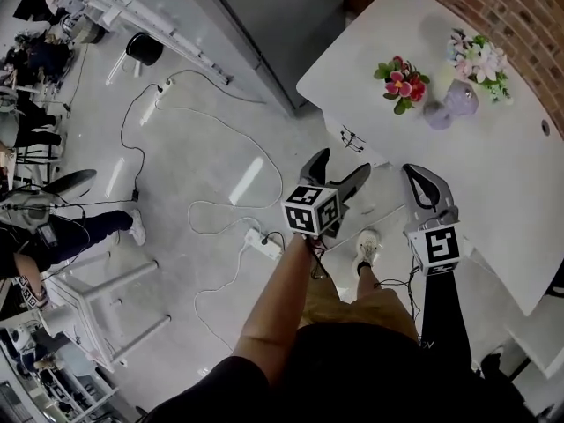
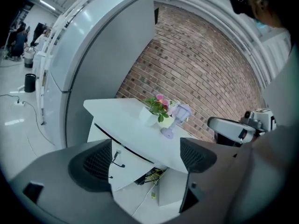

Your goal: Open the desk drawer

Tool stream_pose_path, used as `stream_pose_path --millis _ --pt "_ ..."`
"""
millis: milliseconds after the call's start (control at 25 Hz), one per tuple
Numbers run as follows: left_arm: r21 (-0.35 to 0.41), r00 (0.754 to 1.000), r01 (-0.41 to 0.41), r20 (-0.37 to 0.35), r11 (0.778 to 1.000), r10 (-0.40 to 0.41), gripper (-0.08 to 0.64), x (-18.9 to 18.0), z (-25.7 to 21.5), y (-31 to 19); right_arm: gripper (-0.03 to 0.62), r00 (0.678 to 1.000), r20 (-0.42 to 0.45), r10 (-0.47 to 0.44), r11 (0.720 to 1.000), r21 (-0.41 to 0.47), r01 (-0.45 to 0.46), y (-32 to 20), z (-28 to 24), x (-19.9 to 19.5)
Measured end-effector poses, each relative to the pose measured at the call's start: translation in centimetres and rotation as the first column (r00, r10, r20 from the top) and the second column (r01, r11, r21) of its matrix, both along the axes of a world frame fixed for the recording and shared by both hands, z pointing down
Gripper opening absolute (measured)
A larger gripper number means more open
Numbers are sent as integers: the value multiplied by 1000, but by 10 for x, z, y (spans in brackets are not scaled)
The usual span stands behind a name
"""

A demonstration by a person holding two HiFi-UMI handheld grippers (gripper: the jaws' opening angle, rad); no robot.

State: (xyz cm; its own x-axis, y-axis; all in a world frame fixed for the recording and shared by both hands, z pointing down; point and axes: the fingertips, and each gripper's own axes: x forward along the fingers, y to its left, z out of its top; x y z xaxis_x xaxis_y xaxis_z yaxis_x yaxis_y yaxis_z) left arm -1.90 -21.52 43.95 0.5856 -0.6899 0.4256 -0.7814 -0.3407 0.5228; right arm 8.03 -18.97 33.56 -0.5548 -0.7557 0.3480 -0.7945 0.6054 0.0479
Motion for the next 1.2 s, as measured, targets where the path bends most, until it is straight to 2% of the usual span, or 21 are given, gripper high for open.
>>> stream_pose_path --millis 160,400,560,640,920,1040,1200 --pt "-34 999 -12 -45 999 10 466 -7 44 -18 0 1000 4 -6 1000 4 6 -7 29 -25" --pt "-95 990 -80 -124 992 68 466 0 104 -36 -1 998 42 46 999 -27 -45 -22 77 -42" --pt "-152 972 -134 -210 979 101 465 8 143 -39 0 995 47 85 996 -46 -83 -27 107 -46" --pt "-186 959 -143 -267 972 90 465 9 161 -40 0 993 58 99 994 -55 -95 -26 119 -50" --pt "-275 883 -158 -468 948 12 465 27 207 -56 0 997 12 77 984 -159 -74 -6 177 -43" --pt "-273 838 -154 -545 950 -21 465 34 209 -67 -1 997 -6 80 981 -179 -79 -7 185 -39" --pt "-286 776 -124 -625 950 -87 465 43 220 -77 0 992 35 117 976 -191 -108 -9 191 -38"
